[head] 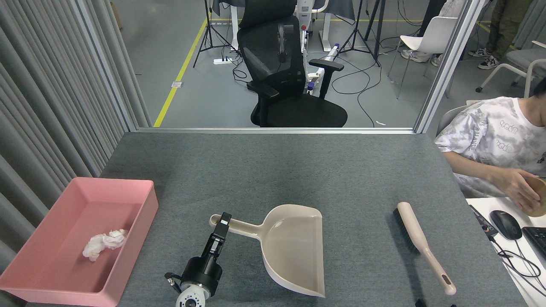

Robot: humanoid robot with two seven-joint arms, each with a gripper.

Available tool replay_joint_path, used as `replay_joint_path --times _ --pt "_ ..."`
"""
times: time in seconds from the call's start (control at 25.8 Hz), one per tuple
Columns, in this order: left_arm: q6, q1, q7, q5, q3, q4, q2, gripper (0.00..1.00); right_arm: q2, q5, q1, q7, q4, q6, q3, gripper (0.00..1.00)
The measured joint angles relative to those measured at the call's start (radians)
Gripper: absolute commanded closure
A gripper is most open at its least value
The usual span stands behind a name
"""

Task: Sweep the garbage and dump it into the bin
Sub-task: 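Bring the dustpan back and set it on the table with left gripper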

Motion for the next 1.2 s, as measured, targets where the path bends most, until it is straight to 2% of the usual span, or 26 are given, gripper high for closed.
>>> replay_joint_path --times 0.27,0.54,0.7,0.74,0.77,0.81,1.2 --pt "0.077 0.001 0.038 -0.014 0.011 0.031 -0.002 1.00 0.005 0.015 0.002 0.000 0.000 -0.001 0.004 0.00" --pt "0.092 0.004 0.058 -0.013 0.014 0.026 -0.001 1.00 0.006 0.019 0.004 0.000 0.000 0.000 0.004 0.00" --pt "0.081 0.007 0.070 -0.008 0.015 0.030 0.000 0.55 0.006 0.019 0.004 0.001 0.000 0.000 0.004 0.00" --pt "0.079 0.008 0.075 -0.007 0.016 0.030 0.001 0.39 0.005 0.019 0.004 0.001 0.000 -0.002 0.003 0.00" --pt "0.076 0.011 0.078 -0.007 0.016 0.030 0.001 0.14 0.005 0.019 0.004 0.002 0.000 -0.002 0.003 0.00" --pt "0.072 0.015 0.082 -0.007 0.016 0.028 0.001 0.00 0.005 0.019 0.004 0.003 0.000 -0.003 0.003 0.00" --pt "-0.044 0.072 0.100 -0.016 0.010 0.020 0.008 0.00 0.001 0.018 0.004 0.000 0.000 -0.004 0.003 0.00"
